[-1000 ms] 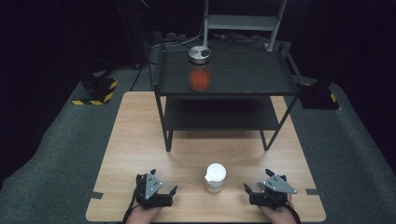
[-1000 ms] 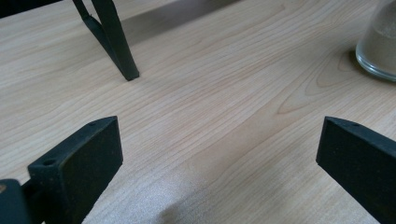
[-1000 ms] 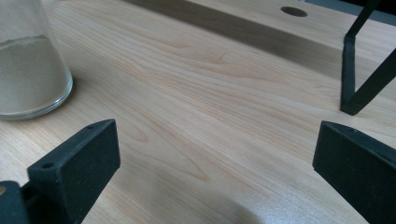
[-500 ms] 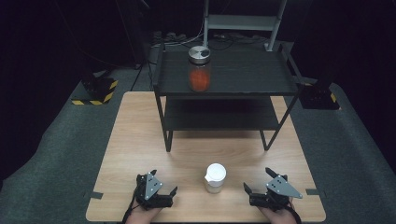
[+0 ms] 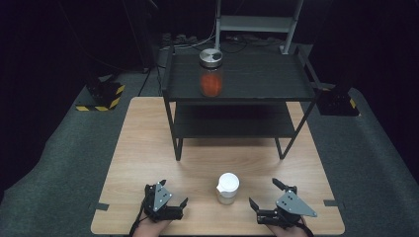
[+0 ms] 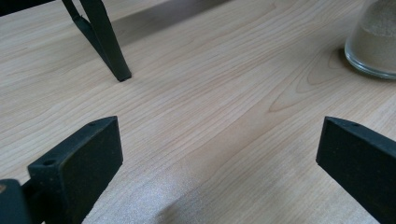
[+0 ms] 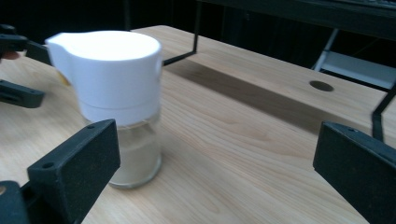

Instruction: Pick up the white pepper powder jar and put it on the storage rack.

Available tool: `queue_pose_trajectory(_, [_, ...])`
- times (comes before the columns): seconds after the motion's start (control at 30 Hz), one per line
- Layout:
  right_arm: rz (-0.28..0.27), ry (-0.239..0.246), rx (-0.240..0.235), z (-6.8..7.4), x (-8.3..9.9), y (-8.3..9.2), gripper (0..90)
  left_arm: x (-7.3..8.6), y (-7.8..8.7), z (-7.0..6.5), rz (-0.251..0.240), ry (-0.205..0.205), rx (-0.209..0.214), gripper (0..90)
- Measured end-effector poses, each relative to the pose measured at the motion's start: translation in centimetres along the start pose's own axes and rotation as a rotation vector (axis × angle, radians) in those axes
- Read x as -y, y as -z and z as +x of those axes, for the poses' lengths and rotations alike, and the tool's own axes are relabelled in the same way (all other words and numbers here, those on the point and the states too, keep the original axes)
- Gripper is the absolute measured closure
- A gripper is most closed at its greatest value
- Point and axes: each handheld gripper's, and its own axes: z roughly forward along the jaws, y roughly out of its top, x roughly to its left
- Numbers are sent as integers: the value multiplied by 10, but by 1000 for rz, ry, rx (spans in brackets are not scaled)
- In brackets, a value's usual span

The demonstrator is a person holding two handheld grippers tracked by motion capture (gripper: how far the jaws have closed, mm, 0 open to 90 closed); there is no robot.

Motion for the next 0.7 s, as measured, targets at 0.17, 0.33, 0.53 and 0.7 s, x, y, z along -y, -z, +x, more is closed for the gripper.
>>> queue_pose_trajectory(0.17, [-13,4,-23,6,-2,-3,0,1,0,2,-2,10,5,6])
queue_pose_trajectory(0.33, [-16,5,-37,10,-4,-7,0,1,0,2,-4,8,6,6])
queue_pose_trajectory(0.53, [-14,0,-68,18,-7,-17,0,1,0,0,-3,4,2,6])
queue_pose_trajectory(0.7, [-6,-13,-102,19,-9,-25,0,1,0,1,-4,5,5,6])
